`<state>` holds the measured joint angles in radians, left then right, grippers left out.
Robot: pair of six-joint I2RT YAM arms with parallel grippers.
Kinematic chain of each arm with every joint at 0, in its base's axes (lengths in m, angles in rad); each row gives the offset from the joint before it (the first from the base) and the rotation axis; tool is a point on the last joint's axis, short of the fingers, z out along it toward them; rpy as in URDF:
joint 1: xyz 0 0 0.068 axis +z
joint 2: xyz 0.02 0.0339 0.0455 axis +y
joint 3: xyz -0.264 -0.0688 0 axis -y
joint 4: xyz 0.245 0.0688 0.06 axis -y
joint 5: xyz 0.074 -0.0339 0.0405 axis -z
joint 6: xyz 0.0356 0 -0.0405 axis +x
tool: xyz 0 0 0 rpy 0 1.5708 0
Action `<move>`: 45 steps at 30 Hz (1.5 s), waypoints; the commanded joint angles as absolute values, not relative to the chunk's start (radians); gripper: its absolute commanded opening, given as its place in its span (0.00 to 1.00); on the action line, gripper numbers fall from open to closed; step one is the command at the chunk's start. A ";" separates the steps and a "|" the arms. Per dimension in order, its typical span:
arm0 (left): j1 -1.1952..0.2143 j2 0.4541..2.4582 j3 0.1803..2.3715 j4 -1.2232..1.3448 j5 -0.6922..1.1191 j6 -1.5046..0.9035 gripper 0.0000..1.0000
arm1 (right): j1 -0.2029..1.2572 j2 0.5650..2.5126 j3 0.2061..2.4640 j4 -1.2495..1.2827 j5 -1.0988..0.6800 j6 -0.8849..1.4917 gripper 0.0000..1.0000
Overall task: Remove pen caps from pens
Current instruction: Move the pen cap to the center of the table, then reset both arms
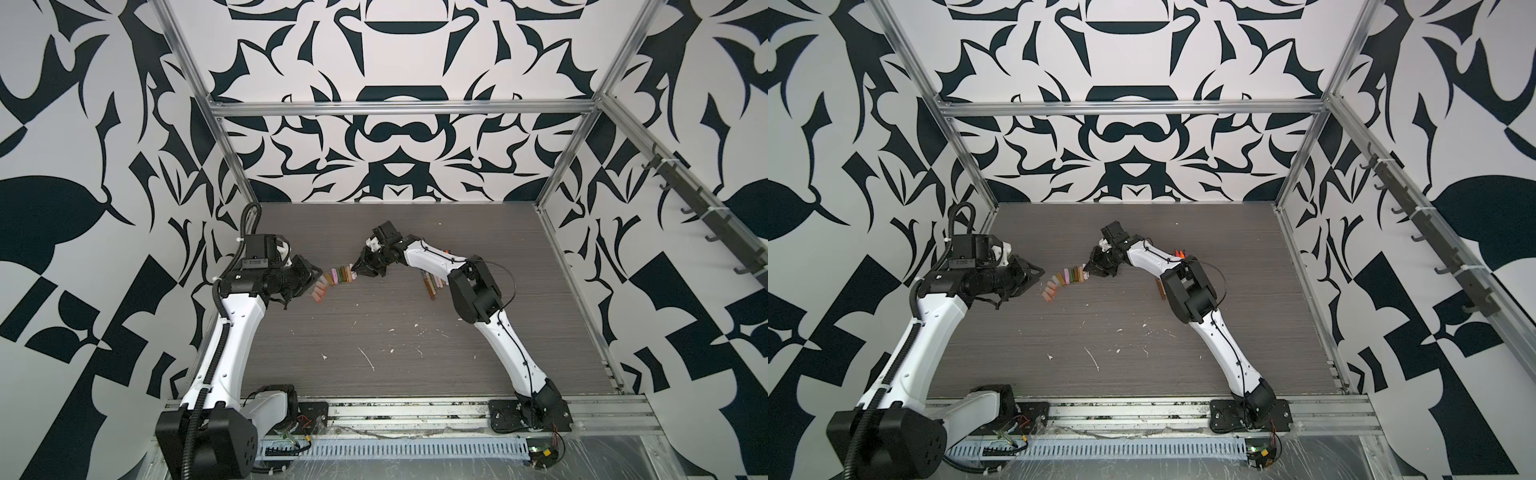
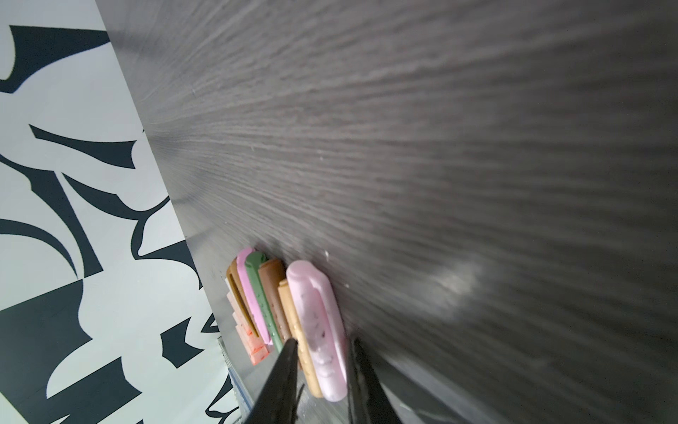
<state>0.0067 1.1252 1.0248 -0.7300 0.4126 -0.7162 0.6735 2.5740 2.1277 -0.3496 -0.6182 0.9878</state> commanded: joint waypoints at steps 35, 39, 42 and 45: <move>0.013 1.069 0.520 0.255 -0.411 -0.362 0.99 | 0.246 1.074 0.214 0.726 0.440 0.025 0.86; 0.013 1.103 0.462 0.373 -0.357 -0.309 0.99 | 0.196 1.260 0.197 0.923 0.375 0.026 0.99; 0.013 1.142 0.442 0.443 -0.288 -0.252 0.99 | 0.152 1.346 0.201 1.024 0.278 -0.012 1.00; 0.015 1.183 0.419 0.505 -0.290 -0.221 0.99 | 0.103 1.488 0.172 1.199 0.227 0.018 1.00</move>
